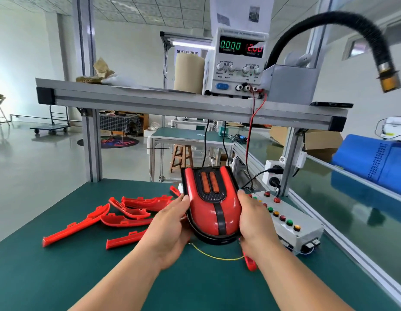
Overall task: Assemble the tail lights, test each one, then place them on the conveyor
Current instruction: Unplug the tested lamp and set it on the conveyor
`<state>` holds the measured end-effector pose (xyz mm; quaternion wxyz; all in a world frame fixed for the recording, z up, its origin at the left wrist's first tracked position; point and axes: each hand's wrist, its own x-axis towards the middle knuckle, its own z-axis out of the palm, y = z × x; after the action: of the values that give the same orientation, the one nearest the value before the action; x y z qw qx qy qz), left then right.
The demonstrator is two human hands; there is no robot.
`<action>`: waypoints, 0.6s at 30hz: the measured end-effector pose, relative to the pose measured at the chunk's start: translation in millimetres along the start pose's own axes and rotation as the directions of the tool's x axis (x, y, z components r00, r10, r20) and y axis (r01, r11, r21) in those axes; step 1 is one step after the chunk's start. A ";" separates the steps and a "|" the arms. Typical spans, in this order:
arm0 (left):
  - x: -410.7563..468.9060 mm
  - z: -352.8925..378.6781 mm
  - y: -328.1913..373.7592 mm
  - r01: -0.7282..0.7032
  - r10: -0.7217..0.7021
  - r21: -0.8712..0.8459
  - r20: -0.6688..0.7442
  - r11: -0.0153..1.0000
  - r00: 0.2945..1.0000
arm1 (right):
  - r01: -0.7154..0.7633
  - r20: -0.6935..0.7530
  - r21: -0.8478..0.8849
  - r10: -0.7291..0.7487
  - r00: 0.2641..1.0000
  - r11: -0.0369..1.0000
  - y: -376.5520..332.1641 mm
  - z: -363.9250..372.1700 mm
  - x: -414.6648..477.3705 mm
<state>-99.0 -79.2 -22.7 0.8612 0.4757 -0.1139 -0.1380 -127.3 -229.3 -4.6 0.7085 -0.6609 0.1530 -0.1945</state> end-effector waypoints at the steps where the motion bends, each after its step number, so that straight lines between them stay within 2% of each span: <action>1: 1.9 9.4 -1.6 -0.013 0.012 0.016 0.018 1.000 1.000 | 0.006 -0.027 0.009 -0.005 1.000 1.000 -5.1 -10.5 -0.6; 8: 17.3 102.1 -36.9 0.015 -0.015 0.121 -0.001 0.993 1.000 | -0.017 -0.208 0.082 0.033 0.977 0.996 -25.1 -105.9 -30.6; 18: 38.5 255.6 -110.9 0.171 -0.204 0.222 0.135 0.960 0.970 | 0.020 -0.527 0.204 0.092 0.845 0.979 -66.6 -242.9 -56.4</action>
<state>-160.9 -350.4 18.7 0.7779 0.5598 -0.1495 -0.2434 -296.9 -418.8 40.0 0.7048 -0.5026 0.3358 -0.3713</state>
